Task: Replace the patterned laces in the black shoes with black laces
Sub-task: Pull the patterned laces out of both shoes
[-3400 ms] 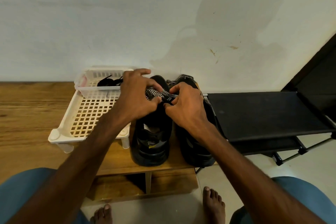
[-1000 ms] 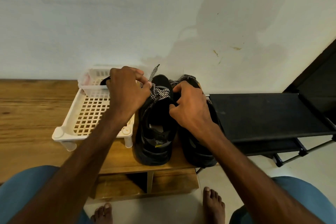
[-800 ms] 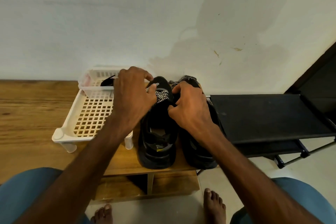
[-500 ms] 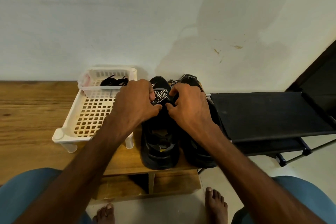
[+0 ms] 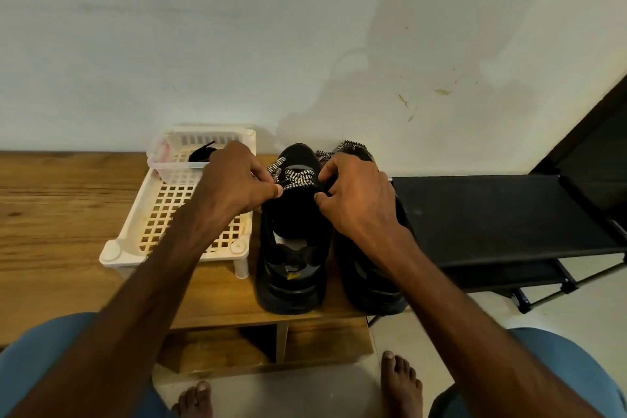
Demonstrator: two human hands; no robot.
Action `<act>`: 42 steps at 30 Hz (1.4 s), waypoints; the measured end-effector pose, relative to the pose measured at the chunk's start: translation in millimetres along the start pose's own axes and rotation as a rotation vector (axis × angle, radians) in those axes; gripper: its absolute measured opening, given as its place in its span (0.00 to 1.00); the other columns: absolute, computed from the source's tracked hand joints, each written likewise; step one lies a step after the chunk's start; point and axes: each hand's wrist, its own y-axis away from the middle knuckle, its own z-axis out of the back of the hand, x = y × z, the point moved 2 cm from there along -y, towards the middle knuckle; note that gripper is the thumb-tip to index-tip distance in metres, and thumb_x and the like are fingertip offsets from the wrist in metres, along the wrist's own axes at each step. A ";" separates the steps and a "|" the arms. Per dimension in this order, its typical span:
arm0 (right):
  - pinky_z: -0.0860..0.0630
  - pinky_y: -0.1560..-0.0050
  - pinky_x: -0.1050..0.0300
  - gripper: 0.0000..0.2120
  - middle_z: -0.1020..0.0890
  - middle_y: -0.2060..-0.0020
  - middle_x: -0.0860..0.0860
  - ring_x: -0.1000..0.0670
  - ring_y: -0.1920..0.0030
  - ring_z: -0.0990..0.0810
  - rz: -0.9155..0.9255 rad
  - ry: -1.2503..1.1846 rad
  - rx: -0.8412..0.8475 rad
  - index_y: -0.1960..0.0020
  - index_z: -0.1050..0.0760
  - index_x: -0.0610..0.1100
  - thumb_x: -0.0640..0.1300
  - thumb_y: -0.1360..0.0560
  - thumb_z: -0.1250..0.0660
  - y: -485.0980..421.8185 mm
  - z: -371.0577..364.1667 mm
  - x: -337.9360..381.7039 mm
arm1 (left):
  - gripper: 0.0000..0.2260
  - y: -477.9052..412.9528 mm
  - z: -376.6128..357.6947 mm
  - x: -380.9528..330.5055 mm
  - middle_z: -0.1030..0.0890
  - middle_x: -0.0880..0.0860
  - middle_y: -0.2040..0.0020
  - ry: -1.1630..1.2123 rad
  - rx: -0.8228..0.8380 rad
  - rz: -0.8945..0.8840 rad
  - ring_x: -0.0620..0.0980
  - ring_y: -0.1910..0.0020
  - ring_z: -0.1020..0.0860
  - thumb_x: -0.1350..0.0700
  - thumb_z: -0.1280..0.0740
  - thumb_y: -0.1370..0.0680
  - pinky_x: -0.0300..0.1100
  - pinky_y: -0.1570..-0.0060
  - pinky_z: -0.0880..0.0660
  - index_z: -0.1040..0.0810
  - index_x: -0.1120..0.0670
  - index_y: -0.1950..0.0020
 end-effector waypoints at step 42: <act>0.30 0.36 0.50 0.06 0.23 0.34 0.50 0.47 0.31 0.31 0.324 0.109 -0.089 0.51 0.12 0.47 0.46 0.27 0.24 -14.1 -15.9 18.7 | 0.05 -4.5 -4.4 0.9 0.15 0.53 0.62 -0.168 -0.131 -0.060 0.51 0.62 0.18 0.55 0.25 0.29 0.44 0.59 0.20 0.12 0.56 0.57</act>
